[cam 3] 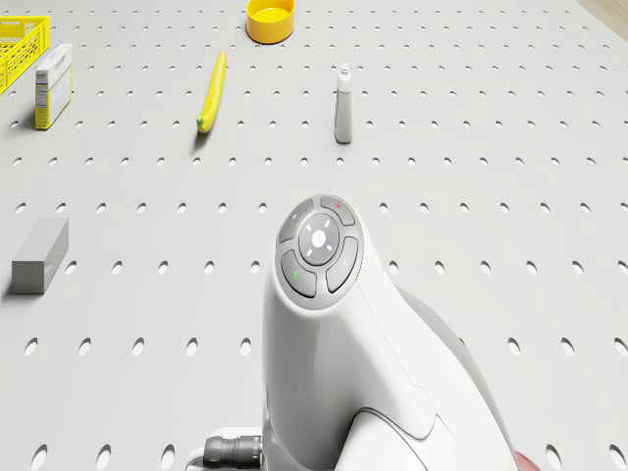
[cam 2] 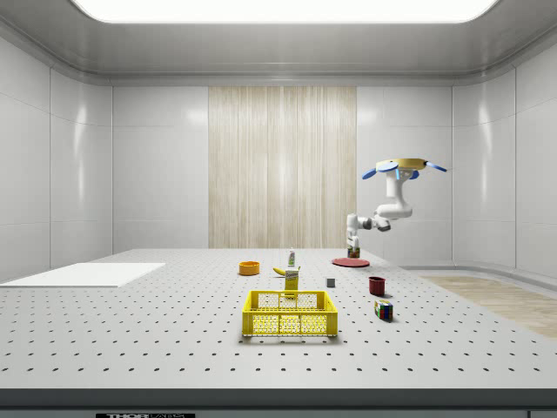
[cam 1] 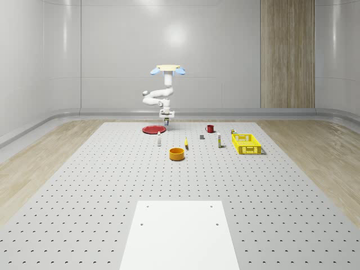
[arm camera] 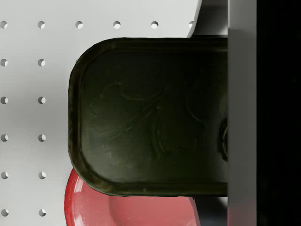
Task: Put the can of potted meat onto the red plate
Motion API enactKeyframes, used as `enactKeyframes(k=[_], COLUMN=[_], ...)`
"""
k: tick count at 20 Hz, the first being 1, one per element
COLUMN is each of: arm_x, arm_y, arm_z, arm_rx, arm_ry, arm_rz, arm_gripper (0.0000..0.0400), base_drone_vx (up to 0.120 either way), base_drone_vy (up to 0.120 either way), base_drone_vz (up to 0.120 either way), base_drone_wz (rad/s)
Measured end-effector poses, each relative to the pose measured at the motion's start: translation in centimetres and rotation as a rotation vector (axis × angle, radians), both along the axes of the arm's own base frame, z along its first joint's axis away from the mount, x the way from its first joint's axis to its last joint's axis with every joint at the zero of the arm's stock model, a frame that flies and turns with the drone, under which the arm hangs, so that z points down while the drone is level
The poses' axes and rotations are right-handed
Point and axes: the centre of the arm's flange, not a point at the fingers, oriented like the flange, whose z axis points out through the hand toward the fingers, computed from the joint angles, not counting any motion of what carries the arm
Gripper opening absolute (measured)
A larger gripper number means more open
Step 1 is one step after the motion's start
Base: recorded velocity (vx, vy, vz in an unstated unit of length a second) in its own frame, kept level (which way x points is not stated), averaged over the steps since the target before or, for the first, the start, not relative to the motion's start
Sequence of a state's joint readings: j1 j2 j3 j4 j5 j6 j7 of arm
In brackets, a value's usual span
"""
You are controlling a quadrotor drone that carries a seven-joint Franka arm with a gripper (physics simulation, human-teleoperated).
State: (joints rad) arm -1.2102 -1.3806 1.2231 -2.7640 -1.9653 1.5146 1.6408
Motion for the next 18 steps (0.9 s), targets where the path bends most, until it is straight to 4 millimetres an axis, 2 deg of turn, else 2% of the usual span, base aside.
enactKeyframes(k=[18], arm_x=[0.0], arm_y=[0.0], arm_z=[0.0], arm_rx=[0.0], arm_ry=[0.0], arm_rz=[0.0], arm_gripper=[0.0286], base_drone_vx=[0.0], base_drone_vy=[-0.12], base_drone_vz=[0.0], base_drone_wz=[0.0])
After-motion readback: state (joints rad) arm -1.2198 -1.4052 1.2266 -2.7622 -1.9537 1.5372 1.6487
